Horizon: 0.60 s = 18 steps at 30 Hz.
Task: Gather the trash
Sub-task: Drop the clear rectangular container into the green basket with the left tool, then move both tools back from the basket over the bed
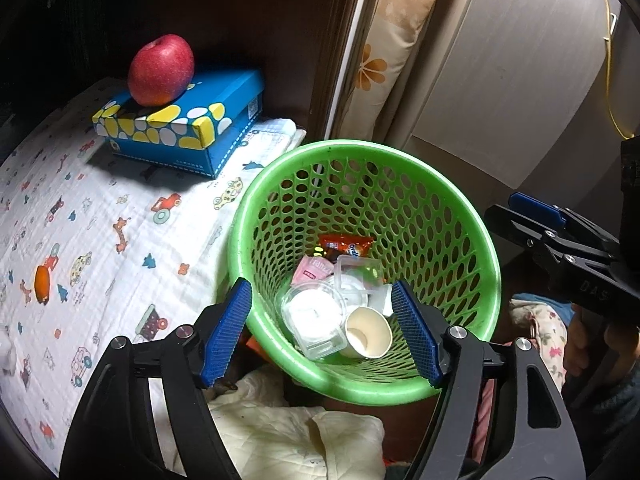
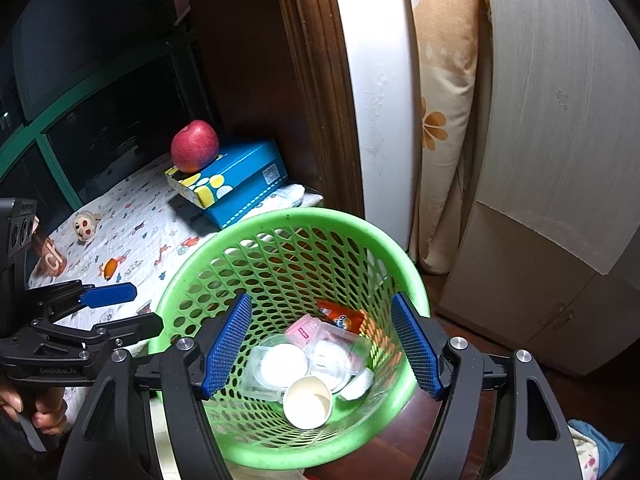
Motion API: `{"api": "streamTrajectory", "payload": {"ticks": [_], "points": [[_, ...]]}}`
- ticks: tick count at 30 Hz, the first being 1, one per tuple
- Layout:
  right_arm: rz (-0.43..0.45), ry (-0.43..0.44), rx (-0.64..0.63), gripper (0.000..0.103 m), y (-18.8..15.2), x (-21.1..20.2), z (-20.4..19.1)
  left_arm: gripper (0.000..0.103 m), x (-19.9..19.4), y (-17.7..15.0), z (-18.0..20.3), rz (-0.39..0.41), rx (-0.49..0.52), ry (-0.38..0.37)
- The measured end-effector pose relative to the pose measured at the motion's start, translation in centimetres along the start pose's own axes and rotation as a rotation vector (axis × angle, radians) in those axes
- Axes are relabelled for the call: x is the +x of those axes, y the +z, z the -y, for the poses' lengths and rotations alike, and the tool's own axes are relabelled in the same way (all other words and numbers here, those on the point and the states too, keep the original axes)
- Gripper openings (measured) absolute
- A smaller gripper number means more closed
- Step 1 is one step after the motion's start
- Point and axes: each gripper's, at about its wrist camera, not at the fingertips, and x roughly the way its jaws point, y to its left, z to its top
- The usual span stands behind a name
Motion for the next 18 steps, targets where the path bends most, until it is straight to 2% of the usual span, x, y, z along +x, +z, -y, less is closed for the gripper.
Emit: {"api": "streamTrajectory", "payload": {"ticks": [6, 18], "points": [[0.003, 0.044, -0.02, 0.071, 0.2, 0.3, -2.2, 0.071, -2.1, -0.7, -3.1, 0.033, -0.052, 0.083], [-0.015, 0.132, -0.114, 0.072, 1.2, 2.2, -8.6, 0.072, -5.7, -4.1, -12.2, 0.075, -0.22, 0.232]]}}
